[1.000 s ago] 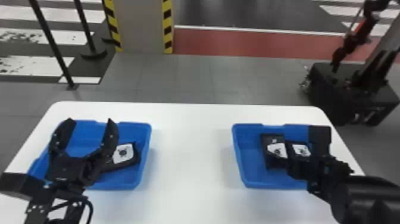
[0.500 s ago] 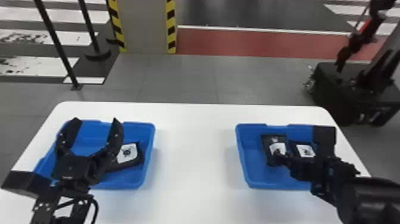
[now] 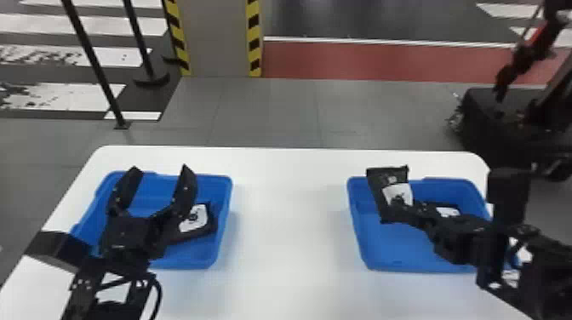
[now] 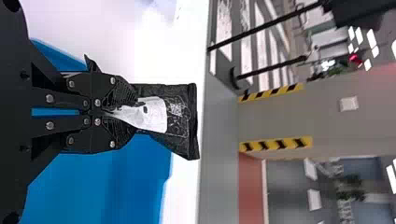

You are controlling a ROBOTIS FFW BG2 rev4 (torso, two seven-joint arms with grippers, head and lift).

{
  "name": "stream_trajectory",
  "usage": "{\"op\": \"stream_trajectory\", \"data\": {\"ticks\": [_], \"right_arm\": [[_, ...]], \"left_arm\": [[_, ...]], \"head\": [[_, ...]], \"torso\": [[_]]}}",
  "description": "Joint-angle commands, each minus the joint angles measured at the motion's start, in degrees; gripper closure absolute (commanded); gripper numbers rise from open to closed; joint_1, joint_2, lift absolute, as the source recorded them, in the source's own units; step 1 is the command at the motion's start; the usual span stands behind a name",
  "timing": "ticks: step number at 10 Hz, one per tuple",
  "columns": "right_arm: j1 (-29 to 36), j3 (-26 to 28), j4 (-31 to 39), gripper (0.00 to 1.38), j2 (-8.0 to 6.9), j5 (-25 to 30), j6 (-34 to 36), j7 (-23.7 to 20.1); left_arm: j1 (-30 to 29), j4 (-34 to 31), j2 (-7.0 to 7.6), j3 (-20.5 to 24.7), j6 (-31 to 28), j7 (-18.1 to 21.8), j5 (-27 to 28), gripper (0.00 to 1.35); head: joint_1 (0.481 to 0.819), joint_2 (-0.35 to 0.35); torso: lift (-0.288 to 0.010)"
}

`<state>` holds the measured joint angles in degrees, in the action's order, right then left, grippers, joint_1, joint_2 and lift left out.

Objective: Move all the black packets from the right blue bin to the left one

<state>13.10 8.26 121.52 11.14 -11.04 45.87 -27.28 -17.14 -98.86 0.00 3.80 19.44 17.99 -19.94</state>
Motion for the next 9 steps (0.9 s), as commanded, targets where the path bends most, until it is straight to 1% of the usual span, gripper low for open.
{"op": "stream_trajectory", "data": {"ticks": [1,2,3,4,5,7,9], "right_arm": [[-2.28,0.0,3.43,1.12,0.55,1.2,-3.83,-5.68],[-6.07,-0.18,2.58,1.12,0.46,2.78,-4.82,-10.16],[-9.17,-1.14,0.89,1.12,0.46,2.78,-5.8,-13.5],[-12.12,-2.2,-1.92,1.12,0.37,2.52,-6.36,-16.58],[-14.79,-3.6,-5.01,1.12,0.37,2.61,-6.64,-19.3],[-20.42,-5.63,-11.9,1.12,0.46,2.61,-7.21,-25.72],[-26.04,-8.44,-19.5,1.12,0.64,2.43,-7.49,-31.25]], "left_arm": [[-0.29,-2.32,-0.15,-0.11,-4.39,0.55,-1.15,0.1],[-0.01,-3.86,-0.15,-0.11,-8.75,1.69,-1.86,0.1],[0.55,-4.99,-0.15,-0.2,-13.53,3.19,-2.65,0.1],[1.4,-5.27,-0.15,-0.2,-16.9,5.03,-3.79,0.1],[1.68,-5.69,-0.15,-0.2,-18.73,6.26,-4.67,0.1],[1.26,-8.5,-0.15,-0.11,-20.84,6.88,-6.34,0.1],[0.55,-13.14,-0.15,-0.11,-24.07,7.58,-7.83,0.1]], "head": [[0.695,0.013],[0.695,0.032],[0.695,0.034],[0.695,0.033],[0.695,0.034],[0.695,0.046],[0.684,0.064]], "torso": [[-0.11],[-0.11],[-0.11],[-0.11],[-0.11],[-0.11],[-0.11]]}}
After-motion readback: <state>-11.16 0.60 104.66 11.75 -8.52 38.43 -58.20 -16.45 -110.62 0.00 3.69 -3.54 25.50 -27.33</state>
